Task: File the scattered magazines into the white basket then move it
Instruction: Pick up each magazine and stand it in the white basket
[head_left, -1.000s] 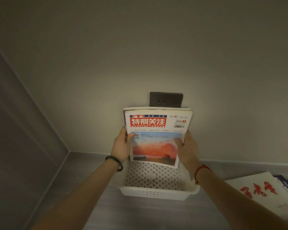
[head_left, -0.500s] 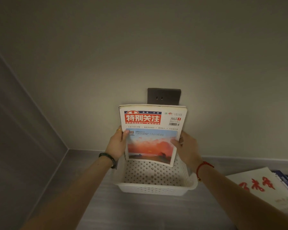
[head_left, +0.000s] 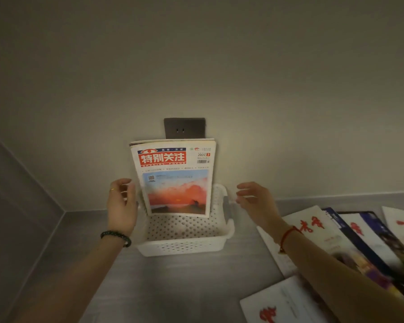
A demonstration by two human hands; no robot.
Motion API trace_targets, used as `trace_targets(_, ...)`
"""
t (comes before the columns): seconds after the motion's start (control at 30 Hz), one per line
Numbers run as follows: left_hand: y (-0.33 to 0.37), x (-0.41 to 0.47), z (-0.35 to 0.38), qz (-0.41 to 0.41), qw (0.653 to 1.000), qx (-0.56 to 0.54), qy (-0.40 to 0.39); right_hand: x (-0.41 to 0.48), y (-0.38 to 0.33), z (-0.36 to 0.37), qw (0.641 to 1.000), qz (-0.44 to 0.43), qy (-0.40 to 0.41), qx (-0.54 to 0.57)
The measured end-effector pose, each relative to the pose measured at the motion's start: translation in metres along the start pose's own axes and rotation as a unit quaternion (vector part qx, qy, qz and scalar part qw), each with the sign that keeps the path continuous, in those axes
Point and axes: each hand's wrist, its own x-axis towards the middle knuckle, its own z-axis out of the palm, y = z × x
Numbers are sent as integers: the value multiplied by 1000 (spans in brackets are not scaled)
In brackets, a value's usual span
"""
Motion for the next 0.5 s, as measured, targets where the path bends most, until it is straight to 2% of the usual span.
trace_targets(0.17, 24, -75, 16, 53, 994, -44, -87, -57, 33, -76, 998, 21, 39, 34)
trace_targets(0.37, 43, -197, 68, 9, 962, -47, -267, -129, 89, -174, 993, 90, 56, 44)
trace_targets(0.5, 64, -265, 115, -3, 933, -55, -357, -173, 126, -233, 992, 96, 82, -26)
